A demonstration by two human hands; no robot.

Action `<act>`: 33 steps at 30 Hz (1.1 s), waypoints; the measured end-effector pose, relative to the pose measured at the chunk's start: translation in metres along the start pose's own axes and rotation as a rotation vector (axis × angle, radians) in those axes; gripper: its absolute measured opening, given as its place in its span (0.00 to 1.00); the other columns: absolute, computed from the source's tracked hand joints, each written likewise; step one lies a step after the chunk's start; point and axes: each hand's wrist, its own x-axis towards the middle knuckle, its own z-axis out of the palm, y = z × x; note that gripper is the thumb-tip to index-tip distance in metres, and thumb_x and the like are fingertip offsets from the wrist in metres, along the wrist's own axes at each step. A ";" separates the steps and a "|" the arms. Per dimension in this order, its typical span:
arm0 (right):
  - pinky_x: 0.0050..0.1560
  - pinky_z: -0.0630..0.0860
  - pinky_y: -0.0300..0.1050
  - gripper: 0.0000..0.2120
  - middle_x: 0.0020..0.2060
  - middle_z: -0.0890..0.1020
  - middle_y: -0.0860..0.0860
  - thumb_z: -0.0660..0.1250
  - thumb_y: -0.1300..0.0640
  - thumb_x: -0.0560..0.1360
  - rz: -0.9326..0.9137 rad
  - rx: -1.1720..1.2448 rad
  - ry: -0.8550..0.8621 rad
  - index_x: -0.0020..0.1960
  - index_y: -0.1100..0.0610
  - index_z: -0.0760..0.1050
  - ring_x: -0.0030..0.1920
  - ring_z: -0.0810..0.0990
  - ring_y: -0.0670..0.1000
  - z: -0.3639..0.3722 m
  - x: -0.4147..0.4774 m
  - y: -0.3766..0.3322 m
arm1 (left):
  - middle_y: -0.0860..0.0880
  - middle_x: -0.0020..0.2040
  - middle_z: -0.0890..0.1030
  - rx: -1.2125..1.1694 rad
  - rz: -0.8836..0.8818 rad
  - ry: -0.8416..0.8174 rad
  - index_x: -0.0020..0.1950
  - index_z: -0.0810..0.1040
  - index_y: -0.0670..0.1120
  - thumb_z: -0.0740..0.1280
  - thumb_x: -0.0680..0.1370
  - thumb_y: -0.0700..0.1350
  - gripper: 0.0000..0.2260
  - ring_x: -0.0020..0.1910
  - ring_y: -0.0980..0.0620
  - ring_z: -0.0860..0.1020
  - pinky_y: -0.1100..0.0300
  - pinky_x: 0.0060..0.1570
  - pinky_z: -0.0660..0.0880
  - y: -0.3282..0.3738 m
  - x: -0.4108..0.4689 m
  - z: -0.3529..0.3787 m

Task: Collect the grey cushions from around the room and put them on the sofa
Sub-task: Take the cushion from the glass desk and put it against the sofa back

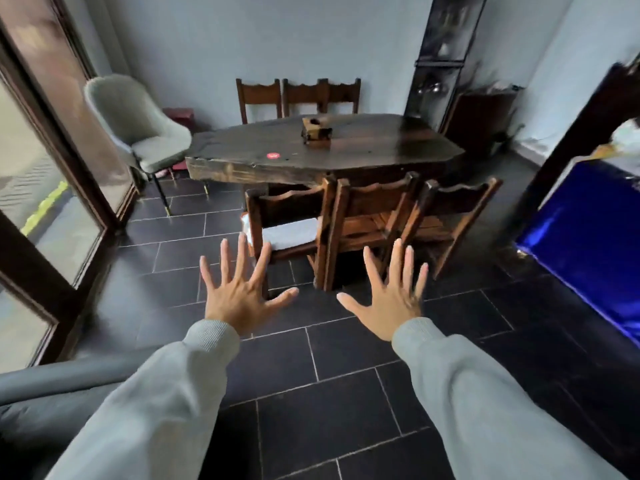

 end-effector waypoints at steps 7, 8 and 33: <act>0.74 0.31 0.72 0.48 0.79 0.27 0.60 0.39 0.17 0.70 0.329 0.021 0.129 0.81 0.39 0.28 0.78 0.26 0.65 -0.113 -0.091 0.262 | 0.47 0.83 0.33 -0.169 0.277 0.050 0.80 0.33 0.64 0.42 0.66 0.84 0.48 0.81 0.40 0.34 0.30 0.74 0.36 0.308 0.016 -0.059; 0.74 0.31 0.72 0.48 0.78 0.26 0.60 0.38 0.17 0.69 0.382 0.024 0.124 0.80 0.39 0.28 0.78 0.24 0.64 -0.124 -0.105 0.298 | 0.47 0.83 0.33 -0.194 0.330 0.045 0.79 0.32 0.64 0.42 0.66 0.84 0.48 0.81 0.41 0.33 0.30 0.74 0.36 0.353 0.017 -0.063; 0.75 0.32 0.69 0.45 0.78 0.25 0.60 0.40 0.18 0.71 1.319 0.041 0.118 0.80 0.36 0.29 0.79 0.27 0.63 -0.178 -0.175 0.887 | 0.47 0.80 0.28 -0.131 1.115 -0.299 0.71 0.20 0.66 0.50 0.69 0.81 0.47 0.80 0.39 0.32 0.30 0.74 0.39 1.064 0.076 -0.006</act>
